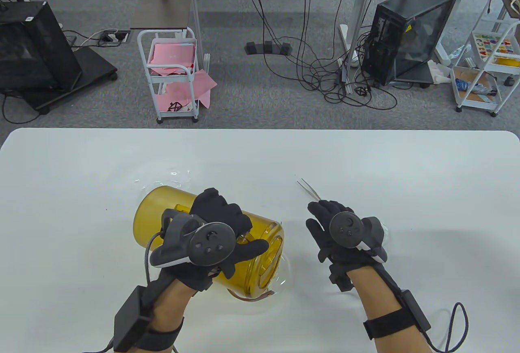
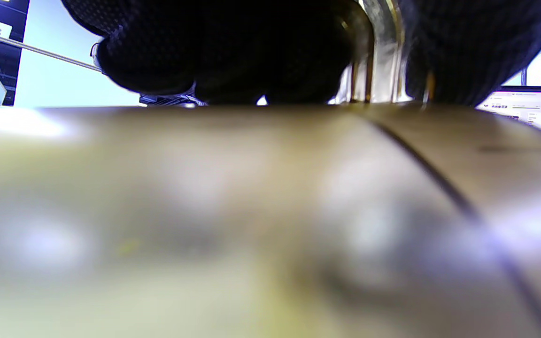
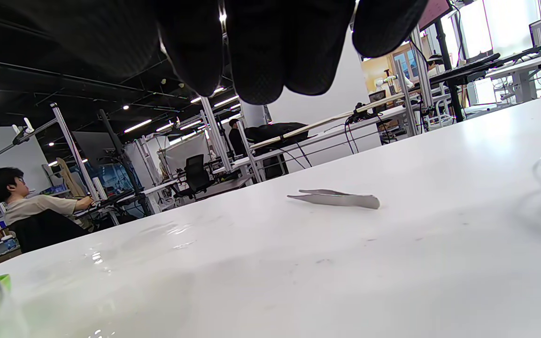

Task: Make chrysanthemum tea

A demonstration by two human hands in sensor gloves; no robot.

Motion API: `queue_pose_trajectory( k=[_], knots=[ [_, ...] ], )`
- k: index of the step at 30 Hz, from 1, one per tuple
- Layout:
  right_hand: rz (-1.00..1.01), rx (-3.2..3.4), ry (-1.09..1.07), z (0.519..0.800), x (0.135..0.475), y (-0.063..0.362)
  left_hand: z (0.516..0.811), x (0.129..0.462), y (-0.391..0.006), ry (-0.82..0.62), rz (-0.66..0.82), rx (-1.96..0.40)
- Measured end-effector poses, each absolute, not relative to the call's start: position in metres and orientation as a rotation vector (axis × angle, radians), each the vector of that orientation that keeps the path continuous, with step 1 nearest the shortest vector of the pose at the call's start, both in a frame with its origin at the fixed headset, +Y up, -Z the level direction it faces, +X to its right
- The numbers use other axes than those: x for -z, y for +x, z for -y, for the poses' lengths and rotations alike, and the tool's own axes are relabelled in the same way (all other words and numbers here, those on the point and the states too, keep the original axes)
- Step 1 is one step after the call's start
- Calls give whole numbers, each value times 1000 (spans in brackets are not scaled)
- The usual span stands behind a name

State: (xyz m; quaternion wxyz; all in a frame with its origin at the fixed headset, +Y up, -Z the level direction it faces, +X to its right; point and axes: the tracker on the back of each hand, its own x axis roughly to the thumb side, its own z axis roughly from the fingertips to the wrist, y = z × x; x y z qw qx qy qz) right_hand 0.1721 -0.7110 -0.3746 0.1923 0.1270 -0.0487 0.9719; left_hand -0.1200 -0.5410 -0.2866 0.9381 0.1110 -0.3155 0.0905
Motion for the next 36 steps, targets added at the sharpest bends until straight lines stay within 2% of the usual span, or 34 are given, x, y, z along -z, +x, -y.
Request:
queue_pose_trajectory(
  k=[28,32,36],
  knots=[
    [140,-2726,355,710,375,173,541,288,-122,220,629,-184],
    [148,-2717,351,709,374,174,539,299,-144,196,585,-284],
    [150,-2711,344,708,374,176,533,309,-185,197,542,-466]
  ],
)
